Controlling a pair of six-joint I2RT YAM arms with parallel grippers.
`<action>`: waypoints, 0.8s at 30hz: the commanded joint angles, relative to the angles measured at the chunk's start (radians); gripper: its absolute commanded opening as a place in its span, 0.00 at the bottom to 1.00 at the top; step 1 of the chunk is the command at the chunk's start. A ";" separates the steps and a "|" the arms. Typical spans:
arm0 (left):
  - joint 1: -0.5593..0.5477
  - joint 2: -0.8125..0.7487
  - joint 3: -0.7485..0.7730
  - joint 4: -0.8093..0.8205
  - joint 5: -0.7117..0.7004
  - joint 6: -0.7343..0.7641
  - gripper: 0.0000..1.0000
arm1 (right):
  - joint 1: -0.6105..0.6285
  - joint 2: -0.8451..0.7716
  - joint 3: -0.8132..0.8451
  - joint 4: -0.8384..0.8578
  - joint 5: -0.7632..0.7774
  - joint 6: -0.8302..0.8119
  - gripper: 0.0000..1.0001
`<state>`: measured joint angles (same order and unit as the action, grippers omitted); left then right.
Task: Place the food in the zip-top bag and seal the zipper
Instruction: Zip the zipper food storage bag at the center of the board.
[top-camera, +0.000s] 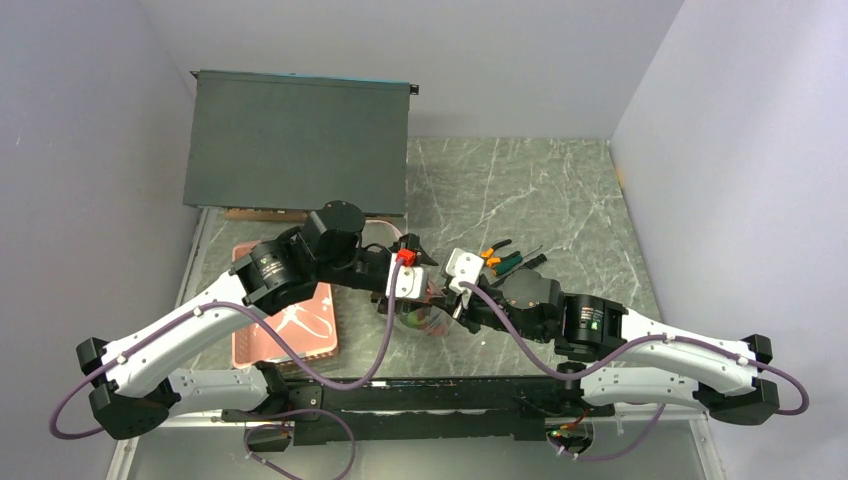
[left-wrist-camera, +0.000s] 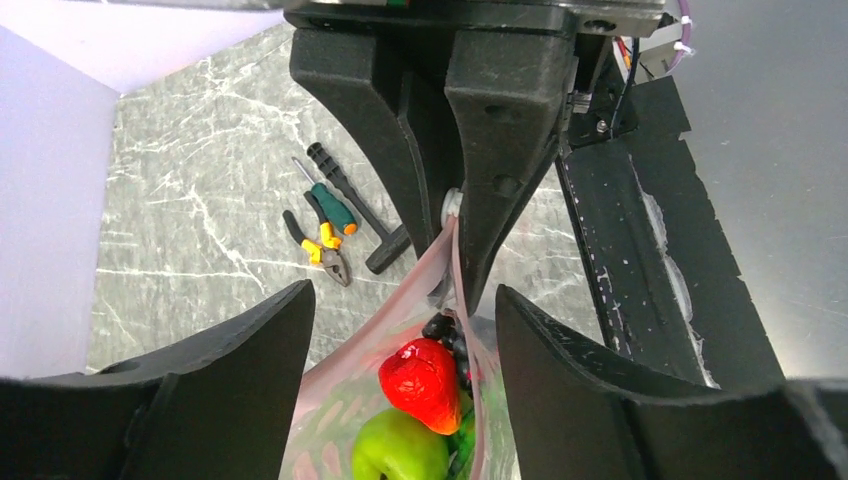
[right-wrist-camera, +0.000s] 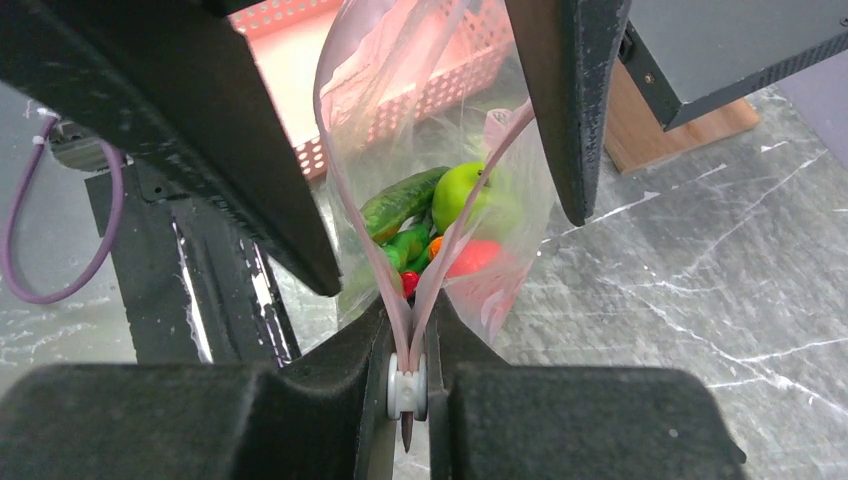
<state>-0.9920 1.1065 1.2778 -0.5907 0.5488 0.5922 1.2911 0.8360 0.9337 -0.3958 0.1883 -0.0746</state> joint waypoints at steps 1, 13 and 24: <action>-0.004 -0.005 0.021 0.015 -0.001 0.023 0.68 | 0.002 -0.020 0.019 0.049 -0.015 0.002 0.00; -0.004 -0.053 -0.055 0.061 -0.023 -0.067 0.28 | 0.002 -0.070 -0.059 0.136 -0.001 0.022 0.12; -0.004 -0.163 -0.206 0.199 -0.185 -0.243 0.00 | 0.001 -0.207 -0.261 0.372 0.129 0.073 0.54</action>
<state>-0.9928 1.0088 1.1351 -0.5076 0.4805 0.4706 1.2911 0.7055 0.7513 -0.2111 0.2489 -0.0345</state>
